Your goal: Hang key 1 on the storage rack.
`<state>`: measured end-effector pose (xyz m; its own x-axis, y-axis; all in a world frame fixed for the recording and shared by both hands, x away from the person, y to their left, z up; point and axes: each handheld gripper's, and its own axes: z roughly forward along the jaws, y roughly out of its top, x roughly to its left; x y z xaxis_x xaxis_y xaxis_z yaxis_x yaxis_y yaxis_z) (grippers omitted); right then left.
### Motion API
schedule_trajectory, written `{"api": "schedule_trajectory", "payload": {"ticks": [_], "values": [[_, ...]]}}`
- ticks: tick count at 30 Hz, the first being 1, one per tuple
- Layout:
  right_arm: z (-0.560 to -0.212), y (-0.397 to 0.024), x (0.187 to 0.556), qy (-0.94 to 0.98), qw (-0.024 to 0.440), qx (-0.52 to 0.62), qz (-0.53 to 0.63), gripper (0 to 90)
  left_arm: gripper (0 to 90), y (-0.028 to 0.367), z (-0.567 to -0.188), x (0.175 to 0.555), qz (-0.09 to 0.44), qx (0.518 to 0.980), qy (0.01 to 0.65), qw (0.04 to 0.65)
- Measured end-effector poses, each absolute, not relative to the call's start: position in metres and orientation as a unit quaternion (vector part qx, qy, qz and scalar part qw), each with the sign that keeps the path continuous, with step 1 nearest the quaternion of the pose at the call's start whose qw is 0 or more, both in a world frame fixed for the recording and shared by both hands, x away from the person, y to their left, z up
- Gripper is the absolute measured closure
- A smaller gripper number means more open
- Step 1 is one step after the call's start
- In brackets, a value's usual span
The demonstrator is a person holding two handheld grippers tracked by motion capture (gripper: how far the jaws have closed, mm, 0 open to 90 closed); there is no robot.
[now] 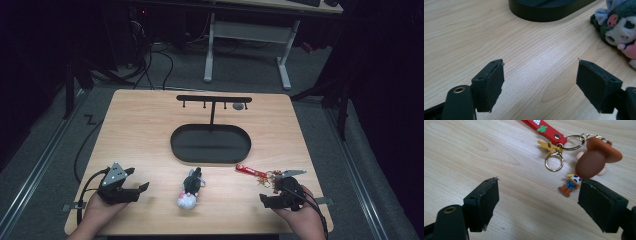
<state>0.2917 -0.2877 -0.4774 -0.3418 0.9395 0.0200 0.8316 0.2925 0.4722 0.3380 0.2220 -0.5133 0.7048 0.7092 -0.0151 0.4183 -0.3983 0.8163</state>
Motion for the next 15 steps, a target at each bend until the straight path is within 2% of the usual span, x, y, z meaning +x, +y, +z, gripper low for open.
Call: {"api": "schedule_trajectory", "payload": {"ticks": [5, 15], "values": [[-0.478, -0.292, 0.293, 0.791, 0.122, 0.567, 0.195, 16.9, 22.8, 0.224, -0.514, 0.338, 0.169, 0.816, 0.349, 0.428], [-0.480, -0.303, 0.304, 0.781, 0.103, 0.594, 0.161, 24.1, 23.0, 0.222, -0.515, 0.336, 0.170, 0.822, 0.343, 0.421]]}}
